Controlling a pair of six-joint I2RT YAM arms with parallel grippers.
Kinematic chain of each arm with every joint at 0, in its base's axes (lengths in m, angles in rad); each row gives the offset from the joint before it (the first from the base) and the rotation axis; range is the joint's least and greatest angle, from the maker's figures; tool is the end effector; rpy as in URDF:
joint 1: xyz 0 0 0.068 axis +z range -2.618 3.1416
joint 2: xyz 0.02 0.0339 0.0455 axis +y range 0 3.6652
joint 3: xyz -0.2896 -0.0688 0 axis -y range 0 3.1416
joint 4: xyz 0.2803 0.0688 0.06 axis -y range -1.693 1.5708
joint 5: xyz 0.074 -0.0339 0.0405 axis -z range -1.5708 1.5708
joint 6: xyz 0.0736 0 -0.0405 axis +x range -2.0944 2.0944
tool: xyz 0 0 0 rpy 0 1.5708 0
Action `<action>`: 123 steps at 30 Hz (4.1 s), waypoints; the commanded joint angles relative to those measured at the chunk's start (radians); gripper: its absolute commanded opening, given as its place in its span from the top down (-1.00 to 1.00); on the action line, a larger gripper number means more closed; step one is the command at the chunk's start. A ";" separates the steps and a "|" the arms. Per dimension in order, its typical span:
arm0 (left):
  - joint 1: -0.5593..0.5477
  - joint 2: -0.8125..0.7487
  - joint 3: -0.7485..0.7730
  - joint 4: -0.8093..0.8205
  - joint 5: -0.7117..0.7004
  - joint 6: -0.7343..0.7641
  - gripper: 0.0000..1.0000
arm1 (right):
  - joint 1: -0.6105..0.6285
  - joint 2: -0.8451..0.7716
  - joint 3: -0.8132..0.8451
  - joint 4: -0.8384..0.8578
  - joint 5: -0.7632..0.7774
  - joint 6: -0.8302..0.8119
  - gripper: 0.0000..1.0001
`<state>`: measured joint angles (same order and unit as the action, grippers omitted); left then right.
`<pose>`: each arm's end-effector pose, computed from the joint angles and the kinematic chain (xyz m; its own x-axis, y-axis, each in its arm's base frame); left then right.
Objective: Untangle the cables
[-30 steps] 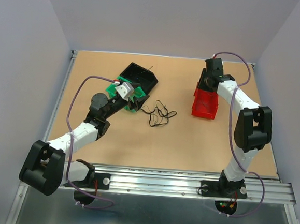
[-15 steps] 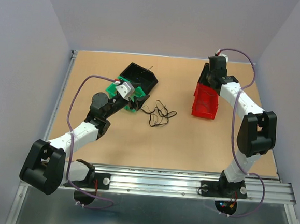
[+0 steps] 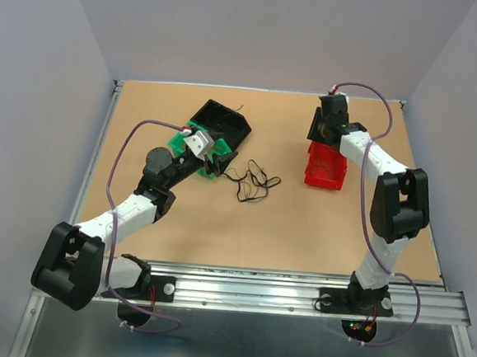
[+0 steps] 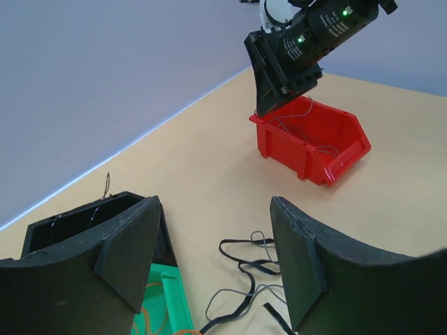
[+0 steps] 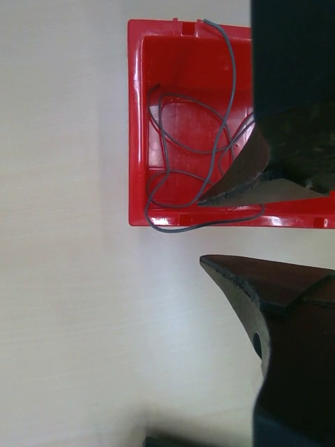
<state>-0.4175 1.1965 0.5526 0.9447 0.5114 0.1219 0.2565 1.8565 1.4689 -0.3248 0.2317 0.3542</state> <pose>0.2654 -0.1571 0.3037 0.3638 -0.0454 -0.9304 0.7421 0.6177 0.2601 0.4821 0.1090 0.2458 -0.6204 0.1863 -0.7619 0.1454 0.9819 0.1217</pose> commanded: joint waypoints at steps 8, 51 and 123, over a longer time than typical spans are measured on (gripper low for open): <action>-0.001 -0.006 0.050 0.040 0.010 0.007 -0.50 | 0.001 0.017 -0.005 0.033 0.069 0.000 0.81; -0.012 0.080 0.139 -0.107 -0.033 0.045 -0.54 | -0.043 -0.219 -0.099 -0.116 0.001 0.094 -0.61; -0.208 -0.057 0.285 -0.471 -0.034 0.179 1.00 | 0.285 -0.649 -0.716 0.773 -0.615 0.005 -0.75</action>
<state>-0.6308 1.1893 0.8375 0.4225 0.4366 0.3260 0.4946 1.2362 0.7799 0.3008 -0.2802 0.4225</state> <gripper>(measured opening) 0.037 0.860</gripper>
